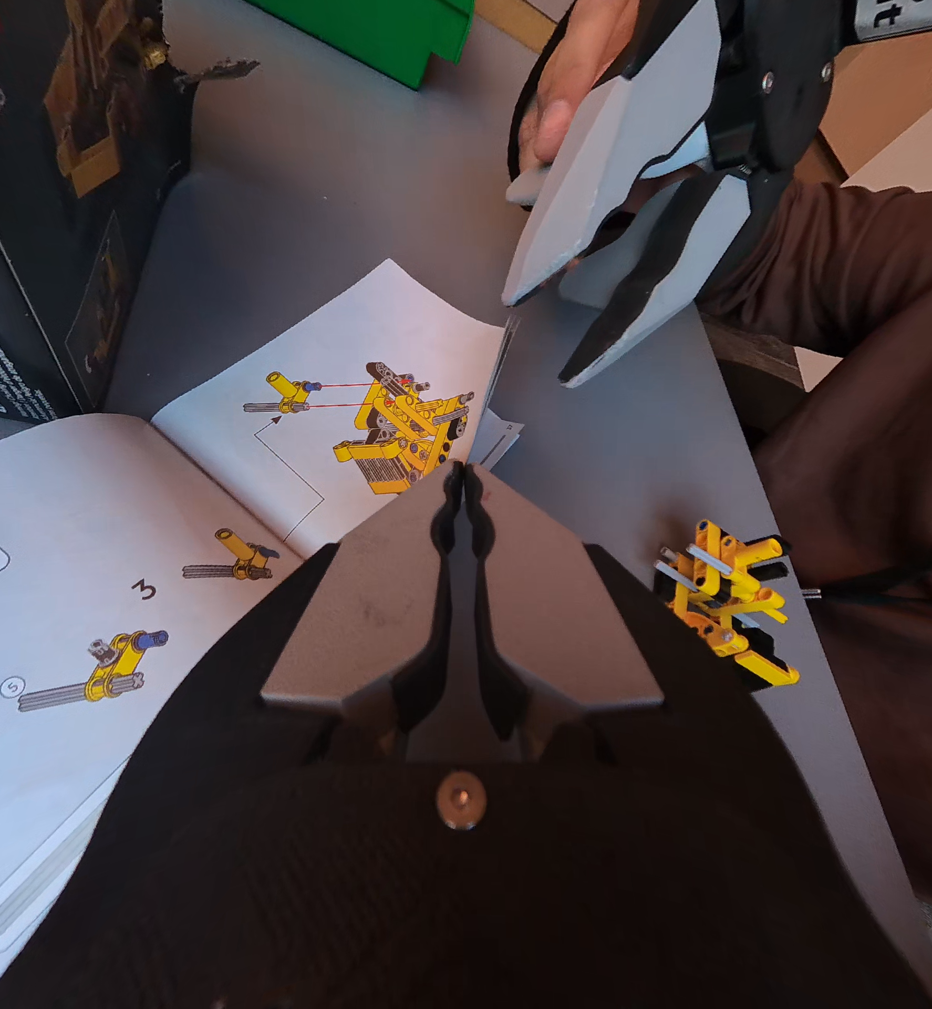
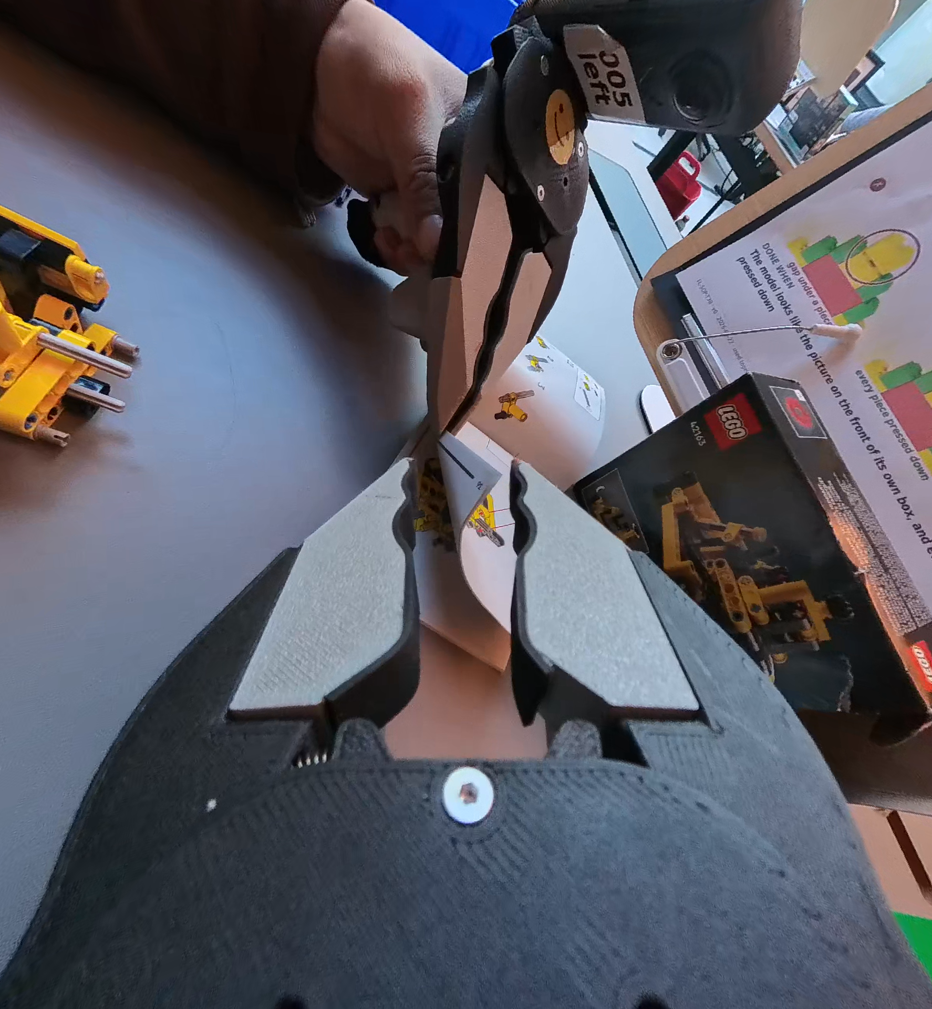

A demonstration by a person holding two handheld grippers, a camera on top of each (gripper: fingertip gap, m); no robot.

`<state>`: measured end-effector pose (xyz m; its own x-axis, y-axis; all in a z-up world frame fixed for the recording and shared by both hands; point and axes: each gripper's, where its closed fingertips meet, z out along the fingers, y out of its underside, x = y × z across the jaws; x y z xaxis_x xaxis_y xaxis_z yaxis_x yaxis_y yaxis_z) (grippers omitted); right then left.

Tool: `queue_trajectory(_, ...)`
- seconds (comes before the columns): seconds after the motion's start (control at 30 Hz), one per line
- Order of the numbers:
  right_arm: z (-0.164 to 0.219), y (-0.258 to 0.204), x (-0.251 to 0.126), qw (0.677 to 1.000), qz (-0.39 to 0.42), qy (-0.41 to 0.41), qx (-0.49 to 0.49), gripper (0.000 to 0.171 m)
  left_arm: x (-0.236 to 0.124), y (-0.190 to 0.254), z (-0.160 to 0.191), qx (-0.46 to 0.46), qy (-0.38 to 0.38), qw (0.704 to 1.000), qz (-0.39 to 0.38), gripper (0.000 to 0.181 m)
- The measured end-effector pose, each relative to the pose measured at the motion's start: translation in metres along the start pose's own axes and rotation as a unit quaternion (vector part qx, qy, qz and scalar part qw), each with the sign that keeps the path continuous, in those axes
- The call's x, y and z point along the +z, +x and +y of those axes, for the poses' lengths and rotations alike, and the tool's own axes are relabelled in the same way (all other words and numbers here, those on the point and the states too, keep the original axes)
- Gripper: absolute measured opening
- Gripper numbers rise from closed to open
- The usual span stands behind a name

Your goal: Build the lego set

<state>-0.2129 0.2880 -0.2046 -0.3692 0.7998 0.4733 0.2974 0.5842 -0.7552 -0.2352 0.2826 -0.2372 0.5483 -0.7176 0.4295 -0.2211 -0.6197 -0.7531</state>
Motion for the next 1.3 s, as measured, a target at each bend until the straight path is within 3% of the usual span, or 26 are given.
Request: queue_trajectory(1.3, 0.015, -0.006, 0.004, 0.998, 0.000, -0.043, -0.044, 0.021, -0.004, -0.003, 0.000, 0.005, -0.001, 1.000, -0.010, 0.000)
